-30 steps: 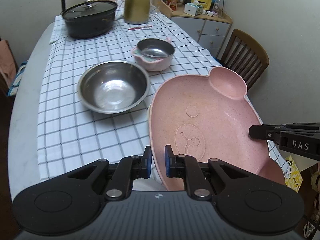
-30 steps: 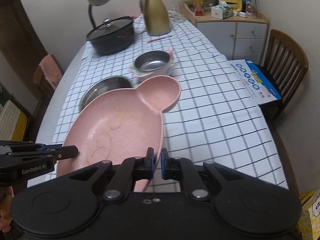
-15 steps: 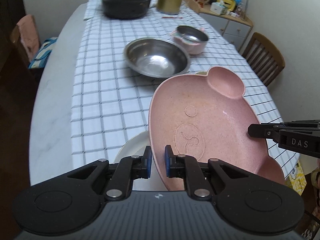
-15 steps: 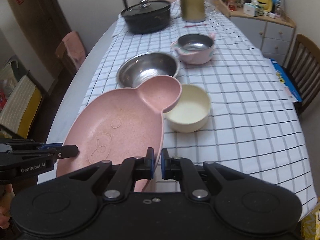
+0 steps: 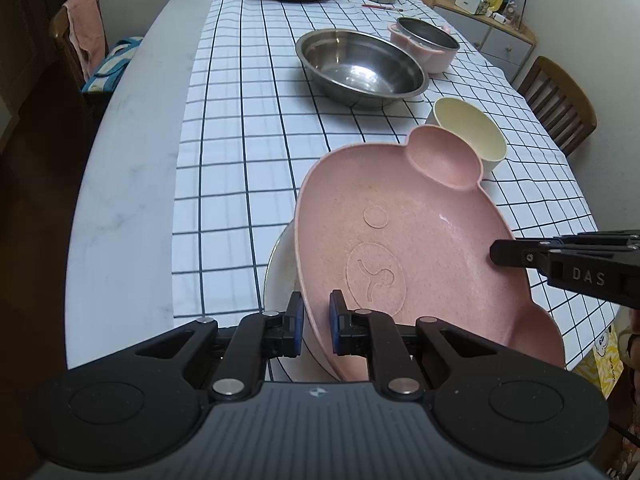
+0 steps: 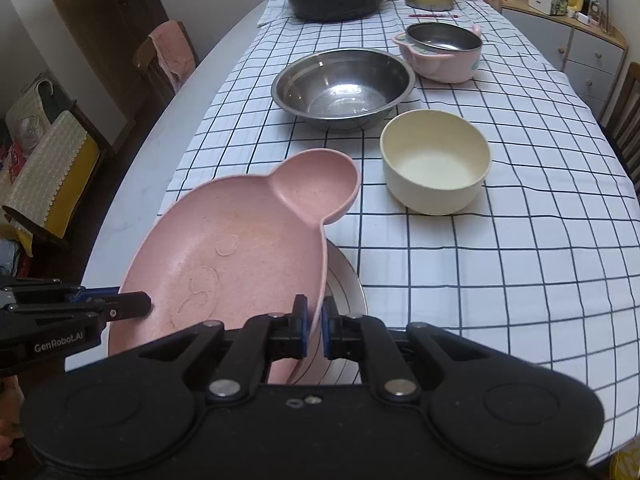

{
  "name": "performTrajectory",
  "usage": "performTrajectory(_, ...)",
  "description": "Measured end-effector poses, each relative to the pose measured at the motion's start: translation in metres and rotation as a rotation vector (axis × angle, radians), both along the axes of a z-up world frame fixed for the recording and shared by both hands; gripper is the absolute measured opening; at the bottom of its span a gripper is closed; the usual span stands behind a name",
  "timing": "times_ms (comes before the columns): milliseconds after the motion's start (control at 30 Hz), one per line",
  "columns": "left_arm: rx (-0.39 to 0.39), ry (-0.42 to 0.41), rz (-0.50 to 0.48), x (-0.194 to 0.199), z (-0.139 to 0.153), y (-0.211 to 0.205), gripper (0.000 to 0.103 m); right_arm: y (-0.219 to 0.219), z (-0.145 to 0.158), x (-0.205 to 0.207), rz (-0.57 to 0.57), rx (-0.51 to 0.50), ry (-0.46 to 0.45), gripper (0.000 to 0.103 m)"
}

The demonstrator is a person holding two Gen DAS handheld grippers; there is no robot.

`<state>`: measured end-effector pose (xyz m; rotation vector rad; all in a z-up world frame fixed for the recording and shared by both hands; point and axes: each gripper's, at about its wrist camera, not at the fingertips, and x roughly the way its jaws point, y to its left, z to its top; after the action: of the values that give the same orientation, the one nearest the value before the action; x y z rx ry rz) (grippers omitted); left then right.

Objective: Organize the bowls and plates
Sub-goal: 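Carry the pink plate and lower it onto the white plate stack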

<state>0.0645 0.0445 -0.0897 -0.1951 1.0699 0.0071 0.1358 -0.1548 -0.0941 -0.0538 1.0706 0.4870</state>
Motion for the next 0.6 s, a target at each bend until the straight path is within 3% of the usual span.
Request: performTrajectory(600,0.006,0.032,0.011,0.0,-0.025,-0.002,0.012,0.003,-0.03,0.007,0.016,-0.002,0.022,0.008)
